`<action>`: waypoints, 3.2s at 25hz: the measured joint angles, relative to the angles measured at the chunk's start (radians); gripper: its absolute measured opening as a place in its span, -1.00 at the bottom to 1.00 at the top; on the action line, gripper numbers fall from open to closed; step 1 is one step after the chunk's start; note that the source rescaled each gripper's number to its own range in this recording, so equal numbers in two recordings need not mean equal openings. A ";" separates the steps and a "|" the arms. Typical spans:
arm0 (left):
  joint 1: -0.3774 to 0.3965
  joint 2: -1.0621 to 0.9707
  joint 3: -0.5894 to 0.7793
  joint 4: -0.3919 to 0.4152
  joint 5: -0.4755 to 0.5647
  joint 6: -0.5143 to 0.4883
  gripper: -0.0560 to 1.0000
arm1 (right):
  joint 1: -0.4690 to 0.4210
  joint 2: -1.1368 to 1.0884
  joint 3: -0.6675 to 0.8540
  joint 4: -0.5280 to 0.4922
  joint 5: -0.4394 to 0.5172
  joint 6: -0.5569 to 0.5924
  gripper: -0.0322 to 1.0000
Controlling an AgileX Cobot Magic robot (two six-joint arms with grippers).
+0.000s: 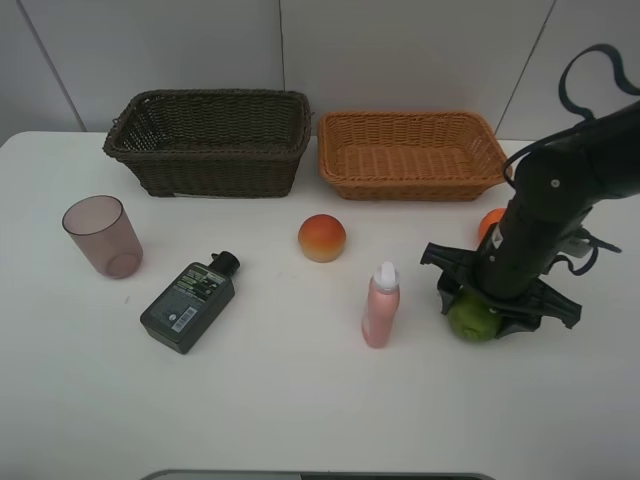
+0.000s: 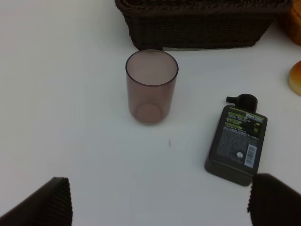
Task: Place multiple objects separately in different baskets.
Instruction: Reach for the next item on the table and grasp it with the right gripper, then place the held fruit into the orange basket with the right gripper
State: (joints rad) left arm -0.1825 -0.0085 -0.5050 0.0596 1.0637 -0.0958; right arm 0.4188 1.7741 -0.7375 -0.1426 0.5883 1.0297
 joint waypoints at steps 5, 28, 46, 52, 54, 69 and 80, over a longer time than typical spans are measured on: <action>0.000 0.000 0.000 0.002 0.000 0.000 0.92 | 0.000 0.000 0.000 0.000 0.001 0.000 0.02; 0.000 0.000 0.000 0.002 0.000 0.000 0.92 | -0.048 -0.093 -0.363 -0.022 0.368 -0.593 0.02; 0.000 0.000 0.000 0.002 0.000 0.000 0.92 | -0.070 0.346 -1.124 -0.022 0.567 -0.857 0.02; 0.000 0.000 0.000 0.002 0.000 0.000 0.92 | -0.015 0.474 -1.252 -0.022 0.519 -0.858 0.02; 0.000 0.000 0.000 0.002 0.000 0.000 0.92 | -0.004 0.497 -1.259 -0.017 0.478 -0.858 0.02; 0.000 0.000 0.000 0.002 0.000 0.000 0.92 | -0.016 0.605 -1.259 0.004 0.250 -0.835 0.02; 0.000 0.000 0.000 0.002 0.000 0.000 0.92 | -0.019 0.613 -1.259 0.000 0.227 -0.832 0.78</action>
State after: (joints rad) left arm -0.1825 -0.0085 -0.5050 0.0620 1.0637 -0.0958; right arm 0.4001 2.3873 -1.9964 -0.1424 0.8153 0.1977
